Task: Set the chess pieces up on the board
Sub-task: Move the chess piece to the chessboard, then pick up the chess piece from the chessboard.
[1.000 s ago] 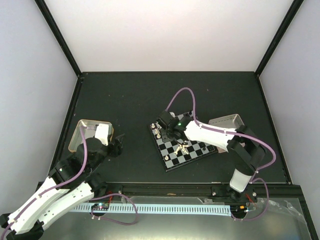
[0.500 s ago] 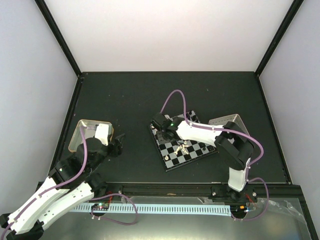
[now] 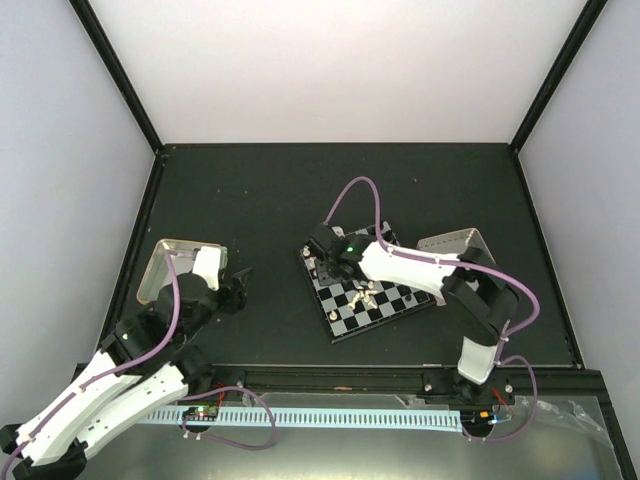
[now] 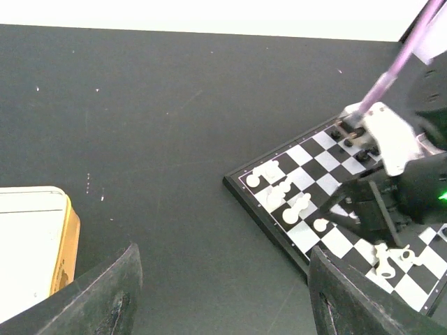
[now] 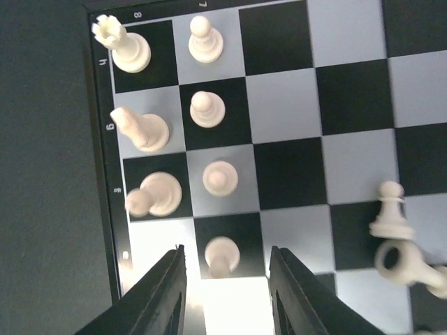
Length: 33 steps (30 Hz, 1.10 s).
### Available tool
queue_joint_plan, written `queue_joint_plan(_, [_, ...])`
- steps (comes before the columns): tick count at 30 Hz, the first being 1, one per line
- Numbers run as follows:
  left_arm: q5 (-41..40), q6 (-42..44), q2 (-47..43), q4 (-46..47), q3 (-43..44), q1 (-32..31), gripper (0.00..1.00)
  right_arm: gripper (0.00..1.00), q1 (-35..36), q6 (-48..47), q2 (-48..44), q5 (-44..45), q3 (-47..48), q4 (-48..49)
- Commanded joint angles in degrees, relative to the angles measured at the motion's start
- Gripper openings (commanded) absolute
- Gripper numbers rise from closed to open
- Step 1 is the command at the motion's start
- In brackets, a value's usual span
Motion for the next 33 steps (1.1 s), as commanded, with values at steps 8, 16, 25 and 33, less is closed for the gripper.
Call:
queue_joint_plan(8, [1.5, 0.9, 1.7, 0.4, 0.3, 0.3, 0.67, 0.39, 2.2, 9.3, -12.7, 3.0, -13.3, -2.7])
queue_joint_plan(16, [2.1, 0.7, 0.9, 0.3, 0.1, 0.3, 0.68, 0.38, 6.4, 15.0, -12.9, 3.4, -15.7, -3.5])
queue_joint_plan(25, [2.4, 0.8, 0.5, 0.5, 0.0, 0.2, 0.68, 0.34, 7.0, 20.5, -10.9, 6.2, -16.7, -3.4])
queue_joint_plan(33, [2.7, 0.9, 0.5, 0.5, 0.0, 0.3, 0.68, 0.25, 7.5, 24.1, -11.8, 7.2, -18.0, -3.5])
